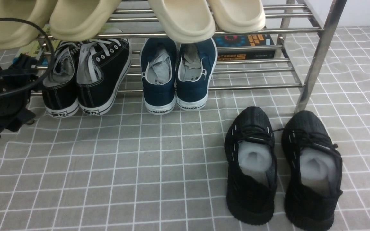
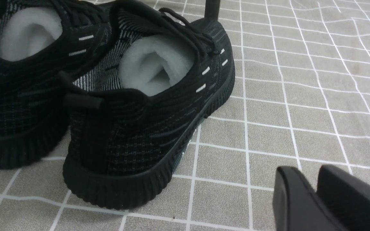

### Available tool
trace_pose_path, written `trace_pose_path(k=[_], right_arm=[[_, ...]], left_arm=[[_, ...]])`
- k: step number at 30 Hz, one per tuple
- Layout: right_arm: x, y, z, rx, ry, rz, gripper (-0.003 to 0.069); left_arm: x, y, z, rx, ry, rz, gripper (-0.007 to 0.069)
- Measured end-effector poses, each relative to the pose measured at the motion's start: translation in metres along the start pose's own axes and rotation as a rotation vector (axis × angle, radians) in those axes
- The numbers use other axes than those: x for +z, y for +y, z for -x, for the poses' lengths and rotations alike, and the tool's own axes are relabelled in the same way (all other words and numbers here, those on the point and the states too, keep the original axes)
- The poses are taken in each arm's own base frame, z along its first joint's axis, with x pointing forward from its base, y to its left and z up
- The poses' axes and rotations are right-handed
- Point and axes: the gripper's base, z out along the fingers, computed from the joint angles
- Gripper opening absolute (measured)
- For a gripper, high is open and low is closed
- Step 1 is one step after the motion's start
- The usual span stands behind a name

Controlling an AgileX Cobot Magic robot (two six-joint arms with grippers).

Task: Take the shoes off the shelf with your hand from the grey coffee tablecloth.
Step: 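Grasp the leftmost shoe on the bottom shelf of the shoe rack with the left gripper, then set the held shoe down on the floor in front of the rack with the left gripper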

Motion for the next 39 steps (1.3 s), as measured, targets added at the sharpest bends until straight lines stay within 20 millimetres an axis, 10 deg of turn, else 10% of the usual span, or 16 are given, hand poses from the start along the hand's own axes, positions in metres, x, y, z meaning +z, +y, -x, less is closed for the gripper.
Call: trace_pose_path(k=[22,29,39], right_arm=[[0.000,0.000,0.000,-0.002,0.000,0.000,0.0150],[0.000,0.000,0.000,-0.002,0.000,0.000,0.0158],[0.000,0.000,0.000,-0.002,0.000,0.000,0.0167]], left_arm=[[0.054,0.001,0.008,-0.131,-0.041,-0.008,0.0450],[0.058,0.006,0.003,-0.082,0.009,0.042,0.0095],[0.016,0.004,0.004,0.018,0.089,0.115,0.0032]])
